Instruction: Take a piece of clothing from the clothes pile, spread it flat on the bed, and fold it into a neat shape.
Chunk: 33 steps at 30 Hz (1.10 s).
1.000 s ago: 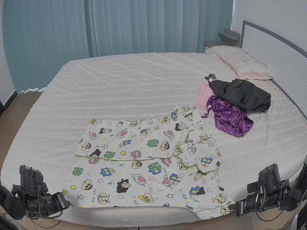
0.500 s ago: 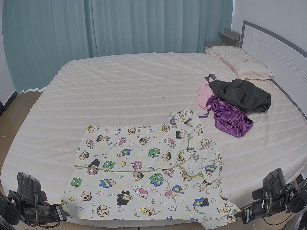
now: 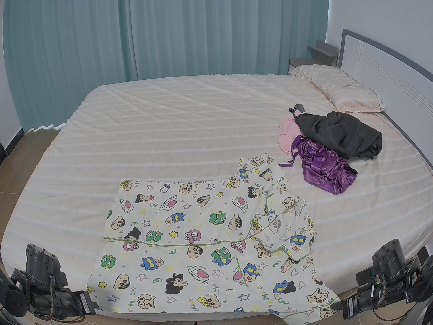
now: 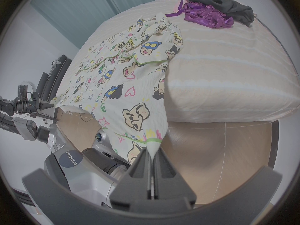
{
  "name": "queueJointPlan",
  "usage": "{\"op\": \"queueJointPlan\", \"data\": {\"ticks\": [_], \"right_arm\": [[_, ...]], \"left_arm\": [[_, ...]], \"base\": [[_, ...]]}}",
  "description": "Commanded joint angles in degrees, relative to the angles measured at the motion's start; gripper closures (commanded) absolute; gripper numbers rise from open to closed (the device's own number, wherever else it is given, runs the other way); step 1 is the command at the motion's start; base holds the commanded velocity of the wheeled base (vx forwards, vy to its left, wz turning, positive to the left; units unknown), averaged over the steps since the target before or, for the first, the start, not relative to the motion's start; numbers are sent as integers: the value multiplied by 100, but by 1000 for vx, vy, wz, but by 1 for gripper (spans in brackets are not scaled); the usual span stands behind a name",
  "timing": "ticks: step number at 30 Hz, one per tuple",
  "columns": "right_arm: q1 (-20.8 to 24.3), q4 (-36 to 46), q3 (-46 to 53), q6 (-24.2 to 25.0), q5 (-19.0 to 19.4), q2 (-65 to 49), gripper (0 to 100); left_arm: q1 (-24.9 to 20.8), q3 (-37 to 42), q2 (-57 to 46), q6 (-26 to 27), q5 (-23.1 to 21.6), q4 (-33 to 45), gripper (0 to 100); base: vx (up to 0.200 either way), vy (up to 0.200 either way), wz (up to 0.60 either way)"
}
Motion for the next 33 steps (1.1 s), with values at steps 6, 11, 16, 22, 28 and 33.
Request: {"op": "queueJointPlan", "data": {"ticks": [6, 11, 16, 22, 28, 33], "right_arm": [[-221, -8, -529, 54, 8, -292, 100], [-379, 1, -802, 124, 17, -195, 100], [-406, 10, -1303, 432, 8, -11, 100], [-696, -17, -1909, 581, 8, 464, 100], [-810, -34, -2287, 801, 8, 877, 100], [-845, -52, -2735, 1179, 0, 1290, 100]], "left_arm": [[88, -790, 124, -43, -6, 85, 100], [132, -1247, 449, -157, -33, 261, 100], [150, -1765, 1117, -641, -85, 208, 100], [308, -2328, 1899, -869, -156, 182, 100], [510, -2846, 2383, -1441, -200, -56, 100], [660, -3268, 2849, -1968, -349, -293, 100]], "base": [[0, 0, 0], [0, 0, 0], [0, 0, 0], [0, 0, 0], [0, 0, 0], [0, 0, 0]]}}
